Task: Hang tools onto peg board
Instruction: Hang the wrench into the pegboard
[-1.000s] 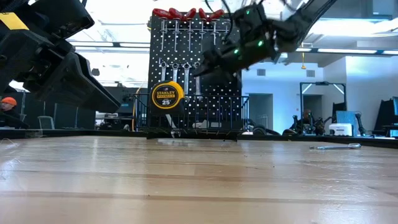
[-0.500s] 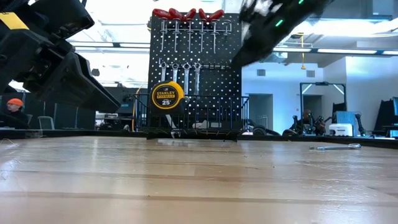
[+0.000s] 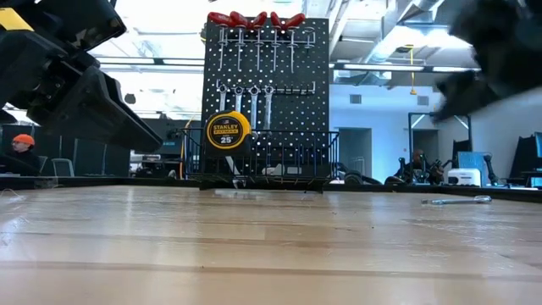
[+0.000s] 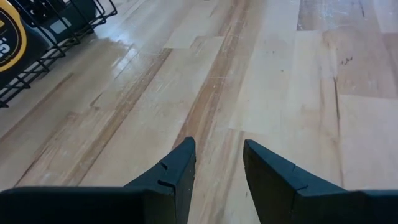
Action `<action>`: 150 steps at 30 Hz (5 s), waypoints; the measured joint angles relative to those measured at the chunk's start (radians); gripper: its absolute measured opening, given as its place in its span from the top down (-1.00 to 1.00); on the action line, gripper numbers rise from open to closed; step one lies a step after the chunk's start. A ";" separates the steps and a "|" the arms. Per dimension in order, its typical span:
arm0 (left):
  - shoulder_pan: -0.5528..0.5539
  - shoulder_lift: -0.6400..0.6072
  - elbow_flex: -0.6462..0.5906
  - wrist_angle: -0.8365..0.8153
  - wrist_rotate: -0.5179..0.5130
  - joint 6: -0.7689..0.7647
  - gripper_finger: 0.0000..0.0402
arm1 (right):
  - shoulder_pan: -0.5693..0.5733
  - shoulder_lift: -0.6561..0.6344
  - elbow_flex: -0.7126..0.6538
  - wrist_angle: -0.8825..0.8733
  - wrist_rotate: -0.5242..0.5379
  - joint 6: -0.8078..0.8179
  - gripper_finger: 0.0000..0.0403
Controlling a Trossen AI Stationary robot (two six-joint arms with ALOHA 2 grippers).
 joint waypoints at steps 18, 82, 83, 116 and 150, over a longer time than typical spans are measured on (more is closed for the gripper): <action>0.024 0.000 0.000 0.012 -0.004 -0.011 0.37 | -0.126 0.172 -0.306 0.328 0.213 0.271 -0.04; 0.056 0.192 0.067 0.624 0.001 0.502 0.47 | -0.237 0.984 0.200 0.987 -0.352 -0.266 0.95; 0.061 0.202 0.076 0.621 0.008 0.502 0.47 | -0.233 0.957 0.198 0.977 -0.344 -0.272 0.95; 0.502 0.599 0.561 0.504 0.516 0.468 -0.05 | 0.418 0.356 0.144 0.617 0.345 -0.141 0.63; 0.523 0.718 0.703 0.314 0.658 0.482 0.72 | 0.451 0.406 0.146 0.664 0.442 -0.166 0.63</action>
